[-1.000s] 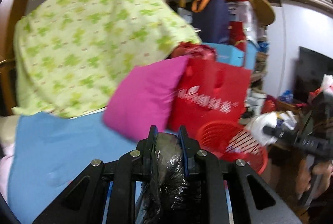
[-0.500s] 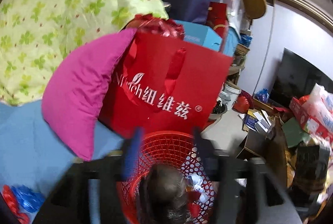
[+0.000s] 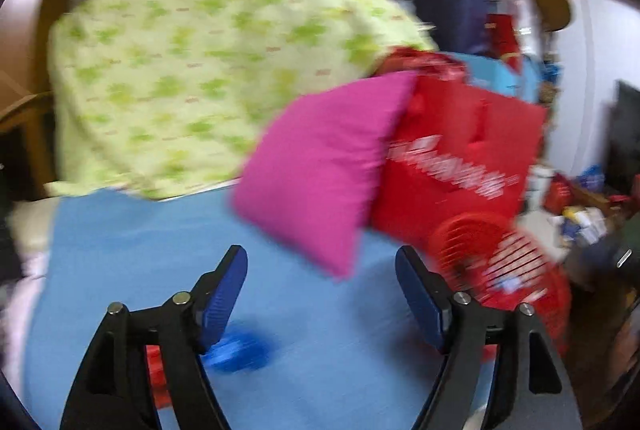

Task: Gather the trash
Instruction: 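Move both open tools back toward the remaining bags on the blanket, then grasp the red plastic bag with the right tool while the left tool grasps the clear plastic tray, then carry the red bag and clear tray over the red wastebasket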

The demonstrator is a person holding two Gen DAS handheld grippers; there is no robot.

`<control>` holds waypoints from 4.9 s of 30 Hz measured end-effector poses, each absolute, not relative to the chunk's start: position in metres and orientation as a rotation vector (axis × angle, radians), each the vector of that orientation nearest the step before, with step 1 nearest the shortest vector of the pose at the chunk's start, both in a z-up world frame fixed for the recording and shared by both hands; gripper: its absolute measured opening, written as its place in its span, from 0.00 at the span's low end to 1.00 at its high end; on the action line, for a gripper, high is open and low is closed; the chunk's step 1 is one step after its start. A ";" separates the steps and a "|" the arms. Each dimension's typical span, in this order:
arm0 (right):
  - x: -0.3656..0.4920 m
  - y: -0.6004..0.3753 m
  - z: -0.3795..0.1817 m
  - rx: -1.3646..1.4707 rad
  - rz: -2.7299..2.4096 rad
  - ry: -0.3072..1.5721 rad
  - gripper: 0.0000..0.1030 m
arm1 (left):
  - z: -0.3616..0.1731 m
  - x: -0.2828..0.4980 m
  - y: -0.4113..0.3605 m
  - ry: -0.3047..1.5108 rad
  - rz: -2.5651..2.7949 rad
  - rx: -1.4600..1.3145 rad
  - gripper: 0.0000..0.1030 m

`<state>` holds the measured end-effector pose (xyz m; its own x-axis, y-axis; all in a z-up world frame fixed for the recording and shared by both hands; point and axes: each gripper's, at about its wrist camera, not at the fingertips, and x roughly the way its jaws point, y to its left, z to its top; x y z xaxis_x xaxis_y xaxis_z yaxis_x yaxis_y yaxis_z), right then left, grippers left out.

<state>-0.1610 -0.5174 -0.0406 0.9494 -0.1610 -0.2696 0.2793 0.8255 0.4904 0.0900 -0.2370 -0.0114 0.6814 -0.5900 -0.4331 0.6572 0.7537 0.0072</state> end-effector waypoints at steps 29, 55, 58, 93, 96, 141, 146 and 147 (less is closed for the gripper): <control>0.040 -0.323 -0.082 0.442 0.232 0.595 0.74 | -0.117 0.141 -0.017 0.651 -0.317 0.142 0.80; 0.245 -0.246 -0.207 0.462 0.250 0.900 0.46 | -0.139 0.332 -0.055 0.848 -0.403 -0.039 0.80; 0.230 -0.255 -0.199 0.458 0.263 0.855 0.45 | -0.150 0.352 -0.079 0.904 -0.385 -0.032 0.80; -0.060 -0.376 -0.040 0.416 0.012 0.390 0.45 | -0.021 0.095 -0.162 0.578 -0.498 0.180 0.53; -0.084 -0.387 -0.030 0.418 -0.014 0.352 0.45 | -0.010 0.068 -0.185 0.538 -0.540 0.213 0.54; -0.197 -0.471 -0.013 0.539 -0.211 0.163 0.46 | 0.019 -0.026 -0.309 0.405 -0.685 0.408 0.55; -0.201 -0.472 -0.014 0.548 -0.214 0.159 0.46 | 0.018 -0.028 -0.311 0.404 -0.689 0.418 0.55; -0.201 -0.473 -0.015 0.550 -0.214 0.158 0.46 | 0.018 -0.028 -0.312 0.403 -0.689 0.420 0.55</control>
<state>-0.2013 -0.4727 -0.0146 0.9657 -0.1584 -0.2056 0.2428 0.8312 0.5001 -0.0281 -0.3118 0.0179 0.7024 -0.5205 -0.4855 0.6785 0.6957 0.2359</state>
